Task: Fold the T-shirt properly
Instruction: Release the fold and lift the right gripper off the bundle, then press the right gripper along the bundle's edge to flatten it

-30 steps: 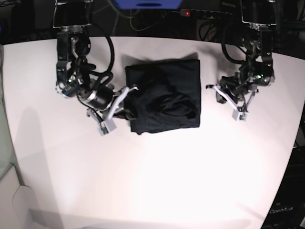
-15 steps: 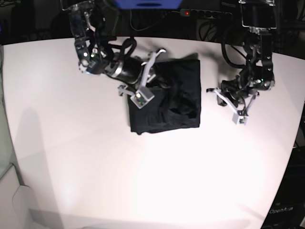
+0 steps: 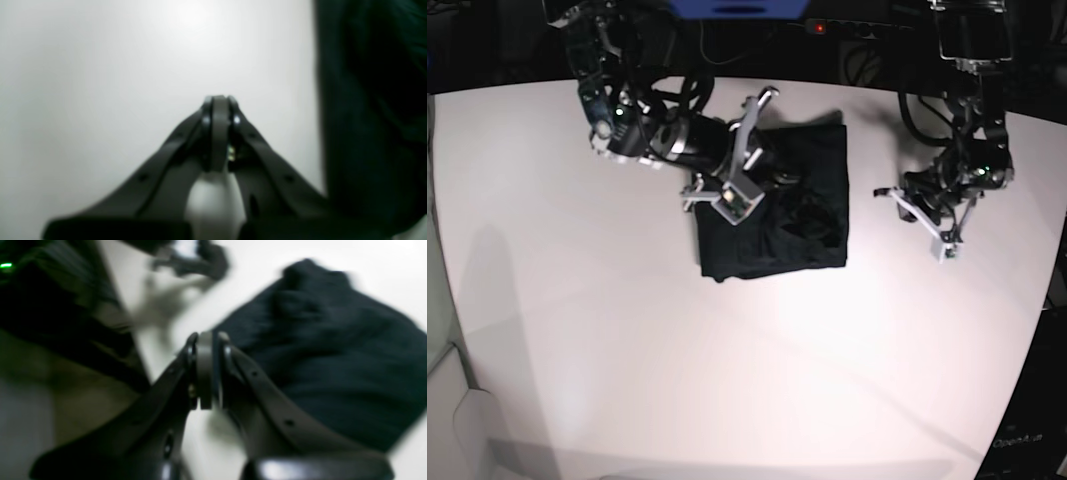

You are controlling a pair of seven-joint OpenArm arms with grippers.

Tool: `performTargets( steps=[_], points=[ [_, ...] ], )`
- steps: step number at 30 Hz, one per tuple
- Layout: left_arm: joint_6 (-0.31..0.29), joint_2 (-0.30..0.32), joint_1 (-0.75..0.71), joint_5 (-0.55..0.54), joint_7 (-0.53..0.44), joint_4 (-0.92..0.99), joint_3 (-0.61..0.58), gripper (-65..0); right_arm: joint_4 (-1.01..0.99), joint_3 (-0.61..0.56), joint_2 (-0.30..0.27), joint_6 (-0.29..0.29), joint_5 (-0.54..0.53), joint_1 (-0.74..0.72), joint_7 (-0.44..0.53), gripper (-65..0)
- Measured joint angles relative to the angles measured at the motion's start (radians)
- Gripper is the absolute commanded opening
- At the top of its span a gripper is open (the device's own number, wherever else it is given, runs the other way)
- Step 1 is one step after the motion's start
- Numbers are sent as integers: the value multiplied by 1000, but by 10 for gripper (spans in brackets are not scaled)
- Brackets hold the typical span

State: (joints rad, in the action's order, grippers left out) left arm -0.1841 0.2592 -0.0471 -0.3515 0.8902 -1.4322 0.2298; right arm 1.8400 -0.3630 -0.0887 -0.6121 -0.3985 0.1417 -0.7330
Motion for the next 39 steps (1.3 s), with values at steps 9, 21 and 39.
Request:
performTargets(
  steps=[9, 21, 39],
  points=[
    [-151, 89, -13, 36, 39, 22, 159, -650, -1, 31, -84, 0, -2, -18, 11, -632],
    [-153, 135, -84, 34, 29, 21, 234, -650, -180, 51, -83, 0, -7, -85, 51, -632],
    [-153, 131, -80, 33, 26, 30, 233, -650, -273, -340, -3, -1, -4, -95, 64, -632]
  ],
)
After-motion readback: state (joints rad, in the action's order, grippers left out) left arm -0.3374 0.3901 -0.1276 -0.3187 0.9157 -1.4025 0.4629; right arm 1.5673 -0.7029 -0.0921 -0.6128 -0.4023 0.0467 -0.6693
